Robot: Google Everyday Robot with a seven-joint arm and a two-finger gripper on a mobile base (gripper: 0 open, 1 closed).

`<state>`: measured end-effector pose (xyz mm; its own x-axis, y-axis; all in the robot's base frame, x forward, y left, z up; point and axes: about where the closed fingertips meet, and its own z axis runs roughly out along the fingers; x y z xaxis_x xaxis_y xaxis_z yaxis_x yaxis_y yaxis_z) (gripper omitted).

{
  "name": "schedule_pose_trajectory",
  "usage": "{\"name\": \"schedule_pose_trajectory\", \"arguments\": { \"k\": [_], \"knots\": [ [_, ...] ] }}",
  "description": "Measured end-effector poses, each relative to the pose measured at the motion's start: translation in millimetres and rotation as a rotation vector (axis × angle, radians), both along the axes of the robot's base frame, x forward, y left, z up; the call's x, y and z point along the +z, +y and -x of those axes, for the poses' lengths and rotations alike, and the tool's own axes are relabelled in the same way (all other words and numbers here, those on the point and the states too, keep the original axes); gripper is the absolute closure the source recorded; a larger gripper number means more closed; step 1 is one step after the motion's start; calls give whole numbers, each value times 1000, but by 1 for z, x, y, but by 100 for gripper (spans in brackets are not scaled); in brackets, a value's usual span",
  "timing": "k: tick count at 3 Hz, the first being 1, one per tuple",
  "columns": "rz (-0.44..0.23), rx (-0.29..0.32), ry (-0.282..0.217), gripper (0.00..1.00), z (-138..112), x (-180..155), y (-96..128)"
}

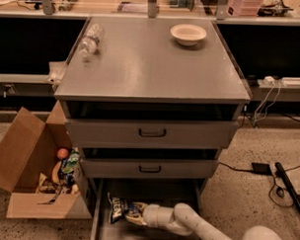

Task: Pick blue chip bag from bottom drawer and place on counter

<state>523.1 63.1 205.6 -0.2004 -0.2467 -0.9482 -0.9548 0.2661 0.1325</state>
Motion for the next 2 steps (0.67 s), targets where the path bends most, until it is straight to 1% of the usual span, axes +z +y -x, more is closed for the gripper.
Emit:
{"name": "schedule_pose_trajectory", "arguments": {
  "k": [1, 2],
  "knots": [
    [-142, 30, -137, 100, 7, 60, -27],
    [-182, 73, -152, 100, 20, 71, -27]
  ]
}}
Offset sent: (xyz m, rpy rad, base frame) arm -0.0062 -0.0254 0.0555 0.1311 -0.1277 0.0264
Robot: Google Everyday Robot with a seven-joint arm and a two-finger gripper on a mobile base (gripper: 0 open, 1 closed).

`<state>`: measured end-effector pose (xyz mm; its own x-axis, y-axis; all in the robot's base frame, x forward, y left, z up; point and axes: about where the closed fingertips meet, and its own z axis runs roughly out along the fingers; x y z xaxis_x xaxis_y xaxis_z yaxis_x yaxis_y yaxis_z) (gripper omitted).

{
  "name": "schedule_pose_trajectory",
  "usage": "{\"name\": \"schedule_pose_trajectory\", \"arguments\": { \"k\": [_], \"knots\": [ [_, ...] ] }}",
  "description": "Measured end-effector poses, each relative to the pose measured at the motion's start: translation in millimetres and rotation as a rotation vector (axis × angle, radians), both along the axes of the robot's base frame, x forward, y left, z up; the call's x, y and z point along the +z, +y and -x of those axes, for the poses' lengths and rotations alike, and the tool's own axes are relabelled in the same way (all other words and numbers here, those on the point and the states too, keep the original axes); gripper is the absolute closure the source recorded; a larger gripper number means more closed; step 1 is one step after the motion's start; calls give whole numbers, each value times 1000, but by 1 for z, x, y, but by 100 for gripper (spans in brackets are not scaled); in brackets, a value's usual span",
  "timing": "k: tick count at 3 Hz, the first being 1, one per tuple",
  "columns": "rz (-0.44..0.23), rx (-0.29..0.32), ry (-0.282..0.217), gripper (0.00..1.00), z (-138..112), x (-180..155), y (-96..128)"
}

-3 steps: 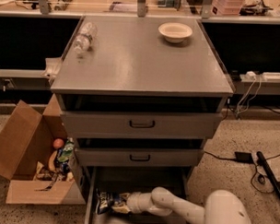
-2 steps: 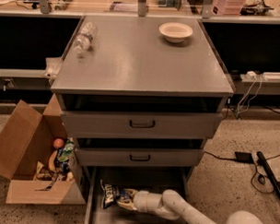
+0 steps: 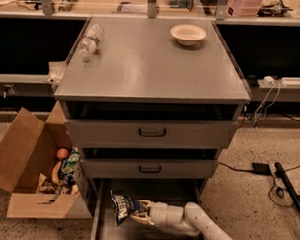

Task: Pick blue chip bag from bottom drawer and place on counter

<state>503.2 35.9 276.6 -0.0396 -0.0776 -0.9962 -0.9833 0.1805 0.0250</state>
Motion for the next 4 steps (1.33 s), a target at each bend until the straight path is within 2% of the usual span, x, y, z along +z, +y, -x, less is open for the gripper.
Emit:
{"name": "schedule_pose_trajectory", "arguments": {
  "k": [1, 2, 3, 4],
  "knots": [
    [0, 0, 1, 100, 0, 0, 0],
    [1, 46, -109, 100, 0, 43, -5],
    [-3, 84, -261, 100, 12, 109, -17],
    [-4, 94, -433, 100, 30, 181, -35]
  ]
}}
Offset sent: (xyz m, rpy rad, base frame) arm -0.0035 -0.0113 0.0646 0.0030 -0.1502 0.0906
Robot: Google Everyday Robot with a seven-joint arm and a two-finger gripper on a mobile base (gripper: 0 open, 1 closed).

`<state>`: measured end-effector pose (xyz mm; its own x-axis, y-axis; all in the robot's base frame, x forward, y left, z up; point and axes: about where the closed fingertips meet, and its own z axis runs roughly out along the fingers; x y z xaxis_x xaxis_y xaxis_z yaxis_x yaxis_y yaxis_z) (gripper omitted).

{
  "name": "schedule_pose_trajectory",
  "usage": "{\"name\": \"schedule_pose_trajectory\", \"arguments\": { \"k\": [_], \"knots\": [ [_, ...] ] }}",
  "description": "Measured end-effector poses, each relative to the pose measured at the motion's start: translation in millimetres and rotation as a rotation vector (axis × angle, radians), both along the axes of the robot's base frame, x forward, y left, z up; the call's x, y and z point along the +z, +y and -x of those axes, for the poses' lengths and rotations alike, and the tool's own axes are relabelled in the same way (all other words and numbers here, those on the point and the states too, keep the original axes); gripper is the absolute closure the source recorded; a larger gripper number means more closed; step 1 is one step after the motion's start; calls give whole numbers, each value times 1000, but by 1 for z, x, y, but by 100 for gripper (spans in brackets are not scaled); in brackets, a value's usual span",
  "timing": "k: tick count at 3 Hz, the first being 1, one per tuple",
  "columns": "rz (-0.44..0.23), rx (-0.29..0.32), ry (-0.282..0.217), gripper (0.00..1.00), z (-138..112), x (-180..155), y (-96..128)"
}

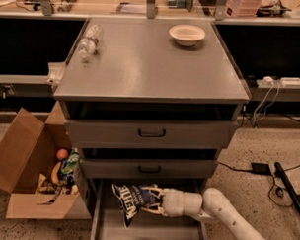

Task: Pick blue chip bag from bottom drawer and place on counter

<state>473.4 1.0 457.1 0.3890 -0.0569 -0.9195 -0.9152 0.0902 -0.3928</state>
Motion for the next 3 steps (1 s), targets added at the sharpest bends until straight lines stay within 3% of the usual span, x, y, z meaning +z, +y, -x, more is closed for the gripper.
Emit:
{"name": "schedule_pose_trajectory", "arguments": {
  "k": [1, 3],
  "knots": [
    [13, 1, -160, 100, 20, 65, -15],
    [11, 0, -155, 100, 21, 65, -15]
  ]
}}
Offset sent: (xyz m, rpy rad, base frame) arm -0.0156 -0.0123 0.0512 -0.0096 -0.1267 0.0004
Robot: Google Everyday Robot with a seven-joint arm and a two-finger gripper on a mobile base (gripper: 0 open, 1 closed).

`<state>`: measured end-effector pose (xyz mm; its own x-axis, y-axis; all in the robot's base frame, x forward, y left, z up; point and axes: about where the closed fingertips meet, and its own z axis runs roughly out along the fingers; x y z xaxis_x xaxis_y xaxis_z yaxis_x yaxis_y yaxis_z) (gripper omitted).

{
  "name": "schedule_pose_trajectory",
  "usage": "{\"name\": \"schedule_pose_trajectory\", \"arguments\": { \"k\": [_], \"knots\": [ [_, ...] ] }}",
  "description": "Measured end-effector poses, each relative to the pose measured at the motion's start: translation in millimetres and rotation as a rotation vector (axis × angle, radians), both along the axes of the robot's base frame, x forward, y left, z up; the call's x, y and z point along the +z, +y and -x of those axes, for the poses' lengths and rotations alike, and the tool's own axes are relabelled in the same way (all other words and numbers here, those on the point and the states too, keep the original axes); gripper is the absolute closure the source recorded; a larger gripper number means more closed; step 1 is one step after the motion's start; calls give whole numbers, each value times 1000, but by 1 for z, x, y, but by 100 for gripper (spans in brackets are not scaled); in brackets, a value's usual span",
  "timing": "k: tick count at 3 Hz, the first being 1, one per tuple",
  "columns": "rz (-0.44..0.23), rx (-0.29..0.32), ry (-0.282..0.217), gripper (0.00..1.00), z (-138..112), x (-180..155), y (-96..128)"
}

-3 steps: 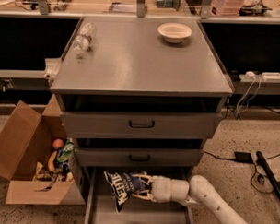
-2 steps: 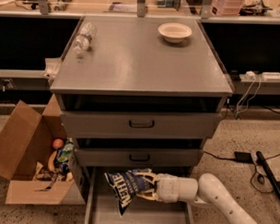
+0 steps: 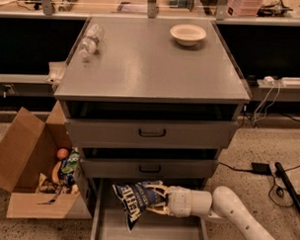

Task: Pick blue chip bag from bottom drawer and place on counter

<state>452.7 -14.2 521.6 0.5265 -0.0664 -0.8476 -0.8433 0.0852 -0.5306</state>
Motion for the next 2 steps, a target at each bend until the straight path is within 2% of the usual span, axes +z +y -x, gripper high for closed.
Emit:
{"name": "schedule_pose_trajectory", "arguments": {
  "k": [1, 2],
  "knots": [
    [-18, -28, -96, 100, -1, 58, -19],
    [-18, -60, -246, 100, 3, 146, -44]
  ]
}}
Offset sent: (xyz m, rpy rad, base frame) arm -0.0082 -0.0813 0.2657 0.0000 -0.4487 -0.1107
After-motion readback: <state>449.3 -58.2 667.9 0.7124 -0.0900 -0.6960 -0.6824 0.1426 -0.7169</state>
